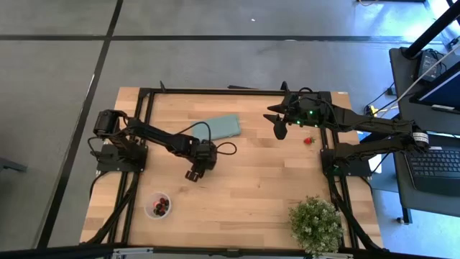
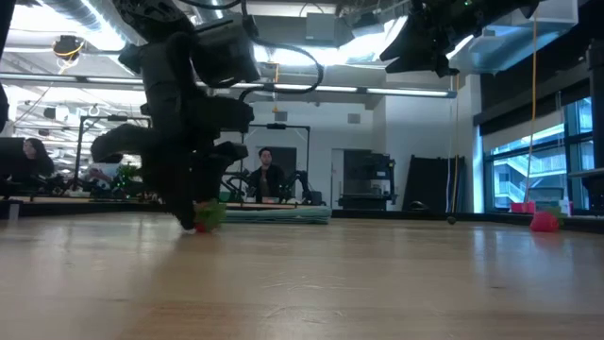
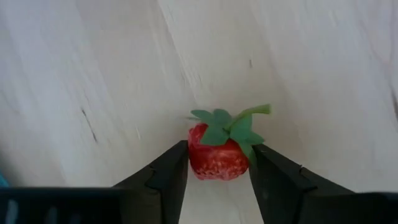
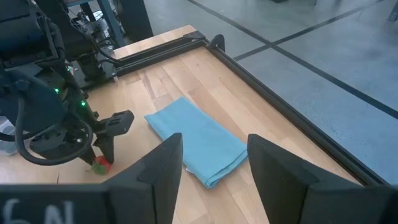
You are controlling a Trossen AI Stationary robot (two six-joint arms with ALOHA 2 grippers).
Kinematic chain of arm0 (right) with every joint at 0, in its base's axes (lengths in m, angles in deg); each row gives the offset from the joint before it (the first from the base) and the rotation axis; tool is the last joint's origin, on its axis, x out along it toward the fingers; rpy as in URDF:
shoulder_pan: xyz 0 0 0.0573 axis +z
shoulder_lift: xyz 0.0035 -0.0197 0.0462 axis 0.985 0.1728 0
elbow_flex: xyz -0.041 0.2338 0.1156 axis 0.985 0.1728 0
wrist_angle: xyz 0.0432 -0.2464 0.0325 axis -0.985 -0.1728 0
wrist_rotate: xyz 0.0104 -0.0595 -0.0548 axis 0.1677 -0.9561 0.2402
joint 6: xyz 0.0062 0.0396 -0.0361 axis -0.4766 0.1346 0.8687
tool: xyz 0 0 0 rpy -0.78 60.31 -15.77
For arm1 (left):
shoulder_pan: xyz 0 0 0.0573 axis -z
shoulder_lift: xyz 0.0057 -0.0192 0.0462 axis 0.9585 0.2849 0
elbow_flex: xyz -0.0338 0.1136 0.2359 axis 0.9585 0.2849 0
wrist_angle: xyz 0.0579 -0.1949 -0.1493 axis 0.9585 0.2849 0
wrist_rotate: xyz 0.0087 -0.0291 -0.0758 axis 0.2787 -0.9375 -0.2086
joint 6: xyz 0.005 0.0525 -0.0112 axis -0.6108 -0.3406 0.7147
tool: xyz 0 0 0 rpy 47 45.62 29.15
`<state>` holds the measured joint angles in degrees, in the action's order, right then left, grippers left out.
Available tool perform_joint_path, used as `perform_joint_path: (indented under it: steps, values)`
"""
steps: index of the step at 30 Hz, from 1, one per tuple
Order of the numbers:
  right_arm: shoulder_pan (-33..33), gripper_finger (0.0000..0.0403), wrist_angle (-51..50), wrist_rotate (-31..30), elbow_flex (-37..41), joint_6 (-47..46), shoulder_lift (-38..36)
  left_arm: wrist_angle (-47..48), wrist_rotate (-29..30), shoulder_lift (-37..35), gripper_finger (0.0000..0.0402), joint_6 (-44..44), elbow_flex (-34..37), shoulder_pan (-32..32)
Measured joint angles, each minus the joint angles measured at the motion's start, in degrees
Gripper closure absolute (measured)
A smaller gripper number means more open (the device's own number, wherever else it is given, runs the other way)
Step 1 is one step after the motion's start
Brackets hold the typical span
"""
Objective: Pick and placing Produce into tupperware
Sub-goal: Put the left strawberry into the transparent container
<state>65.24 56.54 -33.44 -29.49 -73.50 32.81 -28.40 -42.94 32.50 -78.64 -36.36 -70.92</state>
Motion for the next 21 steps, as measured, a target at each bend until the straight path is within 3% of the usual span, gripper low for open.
perform_joint_path:
  steps: [21]
  values:
    - [0.0, 0.0219, 0.0, 0.0, 0.0, -0.2, 0.0, -1.8, -0.4, -1.1, 0.0272, 3.3, 0.0, 2.8]
